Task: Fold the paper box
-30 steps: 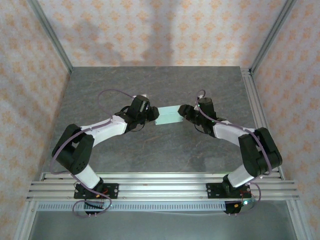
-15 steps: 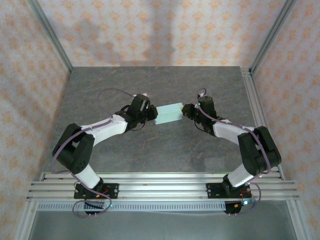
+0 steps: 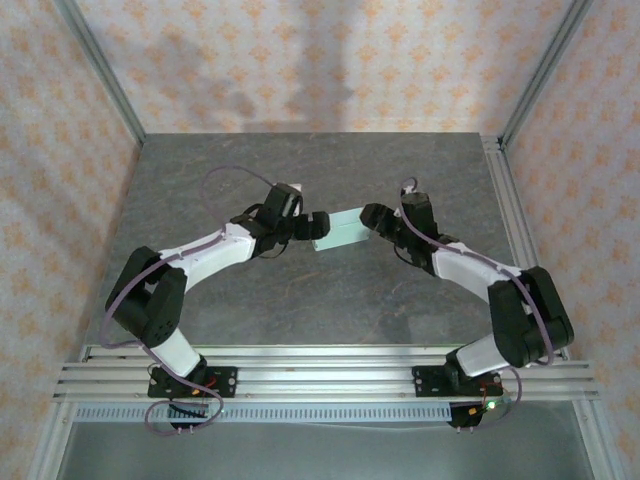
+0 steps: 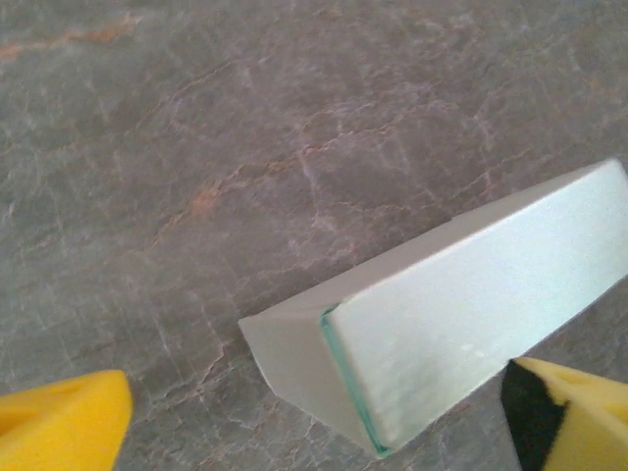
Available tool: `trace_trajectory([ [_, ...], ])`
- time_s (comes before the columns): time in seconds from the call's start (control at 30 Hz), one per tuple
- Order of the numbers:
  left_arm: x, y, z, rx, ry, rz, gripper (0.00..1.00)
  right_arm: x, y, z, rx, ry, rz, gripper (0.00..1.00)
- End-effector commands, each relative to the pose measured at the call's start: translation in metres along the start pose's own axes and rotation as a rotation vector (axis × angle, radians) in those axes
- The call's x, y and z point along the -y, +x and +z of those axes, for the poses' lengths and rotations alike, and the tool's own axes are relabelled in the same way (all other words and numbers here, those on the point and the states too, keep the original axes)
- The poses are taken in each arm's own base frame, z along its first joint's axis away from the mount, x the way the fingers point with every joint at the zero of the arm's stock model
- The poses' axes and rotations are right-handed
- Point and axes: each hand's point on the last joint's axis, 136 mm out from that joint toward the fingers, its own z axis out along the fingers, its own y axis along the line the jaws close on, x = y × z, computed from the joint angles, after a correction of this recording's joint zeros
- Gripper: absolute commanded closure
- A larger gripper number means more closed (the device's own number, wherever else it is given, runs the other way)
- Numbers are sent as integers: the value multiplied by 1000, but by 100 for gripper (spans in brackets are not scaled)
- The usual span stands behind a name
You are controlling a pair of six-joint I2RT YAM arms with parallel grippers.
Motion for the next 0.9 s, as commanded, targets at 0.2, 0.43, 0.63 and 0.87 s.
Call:
trace_trajectory([
  [0.2, 39, -27, -18, -51, 94, 587, 0, 25, -7, -23, 57, 85, -11, 27],
  [0.43, 61, -21, -7, -144, 163, 858, 10, 32, -7, -33, 71, 105, -21, 27],
  [0.63, 75, -2, 21, -267, 169, 1023, 16, 52, -18, -58, 137, 212, -68, 27],
  [0.87, 74, 7, 48, -358, 126, 1133, 23, 68, -24, -87, 182, 243, -55, 28],
])
